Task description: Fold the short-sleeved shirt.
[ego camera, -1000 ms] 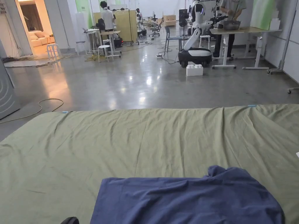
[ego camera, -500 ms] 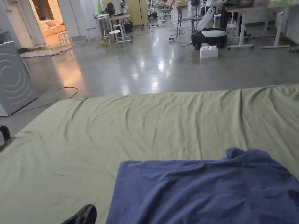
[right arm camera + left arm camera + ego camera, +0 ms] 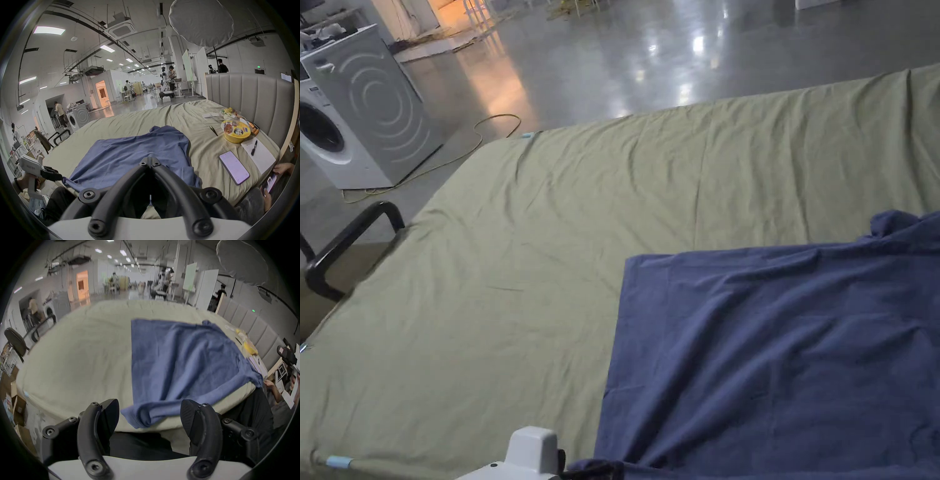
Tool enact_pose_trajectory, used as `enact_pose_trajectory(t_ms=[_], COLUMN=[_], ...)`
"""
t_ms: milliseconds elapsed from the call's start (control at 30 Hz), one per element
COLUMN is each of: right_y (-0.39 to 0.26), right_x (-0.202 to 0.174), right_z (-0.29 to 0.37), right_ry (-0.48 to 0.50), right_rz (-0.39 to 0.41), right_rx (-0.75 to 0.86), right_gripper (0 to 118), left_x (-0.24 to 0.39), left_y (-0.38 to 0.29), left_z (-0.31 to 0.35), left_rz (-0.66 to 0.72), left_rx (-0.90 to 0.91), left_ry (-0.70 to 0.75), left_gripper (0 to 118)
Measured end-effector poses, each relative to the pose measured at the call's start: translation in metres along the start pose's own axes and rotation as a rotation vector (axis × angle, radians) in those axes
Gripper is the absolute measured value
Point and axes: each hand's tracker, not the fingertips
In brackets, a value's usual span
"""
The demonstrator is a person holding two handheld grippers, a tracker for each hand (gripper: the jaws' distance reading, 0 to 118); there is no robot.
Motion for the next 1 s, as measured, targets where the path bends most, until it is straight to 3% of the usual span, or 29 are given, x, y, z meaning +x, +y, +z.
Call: enact_pose_trajectory(t_ms=[100, 133, 200, 233, 300, 400, 433, 467, 533, 567, 700, 767, 867, 900, 933, 967, 1000], right_y=[-0.003, -0.005, -0.005, -0.006, -0.007, -0.011, -0.014, -0.019, -0.033, -0.046, -0.076, -0.083, -0.092, -0.094, -0.095, -0.093, -0.090], right_x=[0.006, 0.008, 0.006, 0.008, 0.012, 0.023, 0.030, 0.039, 0.058, 0.078, 0.103, 0.098, 0.083, 0.079, 0.075, 0.073, 0.076], right_z=[0.003, 0.005, 0.008, 0.010, 0.017, 0.021, 0.018, 0.011, -0.002, -0.011, -0.039, -0.052, -0.072, -0.076, -0.078, -0.082, -0.080], right_ry=[-0.016, -0.027, -0.050, -0.061, -0.093, -0.169, -0.208, -0.232, -0.287, -0.284, -0.204, -0.160, -0.144, -0.146, -0.155, -0.214, -0.192], right_rz=[-0.018, -0.021, -0.025, -0.027, -0.020, -0.010, -0.003, -0.008, -0.032, -0.085, -0.193, -0.164, -0.051, -0.005, 0.028, 0.060, 0.032], right_rx=[-0.013, -0.017, -0.024, -0.030, -0.040, -0.082, -0.118, -0.203, -0.266, -0.338, -0.470, -0.532, -0.627, -0.634, -0.631, -0.619, -0.613], right_gripper=[0, 0, 0, 0, 0, 1, 8, 27, 83, 86, 81, 81, 80, 74, 55, 43, 32], left_x=[-0.004, -0.007, -0.007, -0.005, 0.004, 0.014, 0.015, 0.015, 0.017, 0.018, 0.013, 0.010, 0.009, 0.007, 0.005, 0.002, 0.005], left_y=[0.006, 0.007, 0.007, 0.004, 0.004, 0.006, 0.008, 0.010, 0.012, 0.012, 0.011, 0.009, 0.009, 0.009, 0.008, 0.006, 0.003], left_z=[-0.023, -0.030, -0.041, -0.047, -0.046, -0.054, -0.057, -0.059, -0.060, -0.060, -0.060, -0.058, -0.058, -0.057, -0.055, -0.053, -0.052], left_rz=[0.041, 0.069, 0.092, 0.088, 0.083, -0.013, -0.011, -0.015, -0.025, -0.033, -0.037, 0.005, 0.038, 0.056, 0.059, 0.060, 0.061], left_rx=[-0.046, -0.071, -0.136, -0.149, -0.116, -0.163, -0.179, -0.185, -0.197, -0.202, -0.201, -0.195, -0.179, -0.182, -0.180, -0.177, -0.171], left_ry=[0.047, 0.040, 0.032, 0.028, 0.029, 0.052, 0.051, 0.054, 0.059, 0.061, 0.085, 0.068, 0.062, 0.049, 0.049, 0.049, 0.051], left_gripper=[78, 72, 36, 24, 11, 11, 11, 11, 11, 11, 11, 11, 11, 11, 11, 11, 11])
